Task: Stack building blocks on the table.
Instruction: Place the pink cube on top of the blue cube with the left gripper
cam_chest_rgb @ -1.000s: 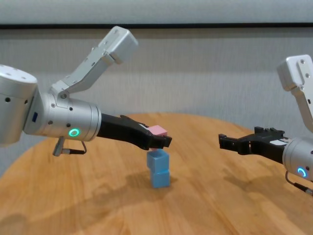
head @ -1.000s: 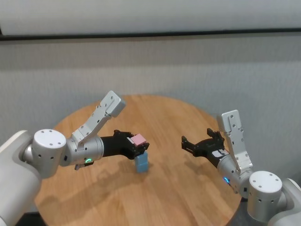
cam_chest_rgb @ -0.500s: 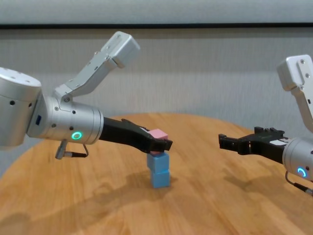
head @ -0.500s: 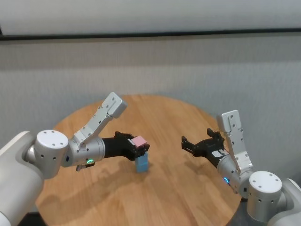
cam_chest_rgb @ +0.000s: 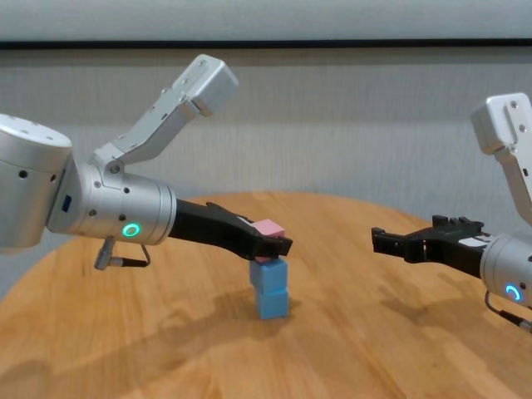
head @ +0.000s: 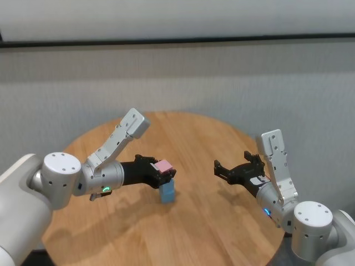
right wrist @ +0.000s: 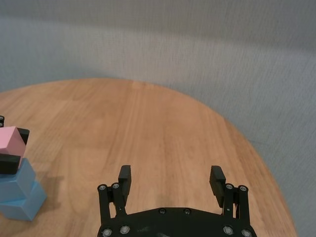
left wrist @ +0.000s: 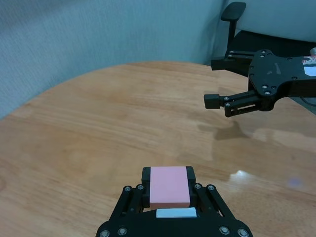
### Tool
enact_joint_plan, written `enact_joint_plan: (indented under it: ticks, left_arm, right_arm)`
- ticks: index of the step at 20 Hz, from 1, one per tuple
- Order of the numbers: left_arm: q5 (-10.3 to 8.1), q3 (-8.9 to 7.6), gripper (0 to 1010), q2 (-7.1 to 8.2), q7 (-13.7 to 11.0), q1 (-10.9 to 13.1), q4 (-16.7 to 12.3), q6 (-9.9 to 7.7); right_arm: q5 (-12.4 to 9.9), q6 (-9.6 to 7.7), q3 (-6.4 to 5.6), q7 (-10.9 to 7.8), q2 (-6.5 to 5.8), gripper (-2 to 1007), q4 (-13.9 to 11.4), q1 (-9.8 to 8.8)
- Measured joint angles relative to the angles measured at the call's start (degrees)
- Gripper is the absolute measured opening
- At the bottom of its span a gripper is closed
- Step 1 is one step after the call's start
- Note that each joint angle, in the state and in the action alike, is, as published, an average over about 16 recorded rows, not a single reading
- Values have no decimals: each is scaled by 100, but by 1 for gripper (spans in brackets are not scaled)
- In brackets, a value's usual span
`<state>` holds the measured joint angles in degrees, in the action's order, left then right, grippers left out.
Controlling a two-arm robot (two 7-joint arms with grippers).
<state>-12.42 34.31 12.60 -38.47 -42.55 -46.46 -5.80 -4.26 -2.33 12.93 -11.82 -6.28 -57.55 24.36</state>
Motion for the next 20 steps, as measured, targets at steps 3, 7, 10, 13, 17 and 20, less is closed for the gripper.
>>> enact_joint_plan:
  ticks: [3,7,10,13,17,20]
  left_arm:
    - [9,-2,396,-7,-5,-6,16,-4]
    - [18,-3,396,-12,-13,-10,28,-11]
    - [22,-4,396,-16,-22,-13,37,-20]
    - [24,-5,404,-18,-30,-17,40,-35]
    - [19,-11,446,-16,-39,-18,29,-56]
    - [-7,-30,502,-6,-57,-13,-6,-79]
  right_arm:
    - [0,0,0,0,0,1005,0,0]
    - [0,0,0,0,0,1005,0,0]
    - [0,0,0,0,0,1005,0,0]
    - [0,0,0,0,0,1005,0,0]
    - [0,0,0,0,0,1005,0,0]
    - [0,0,0,0,0,1005,0,0]
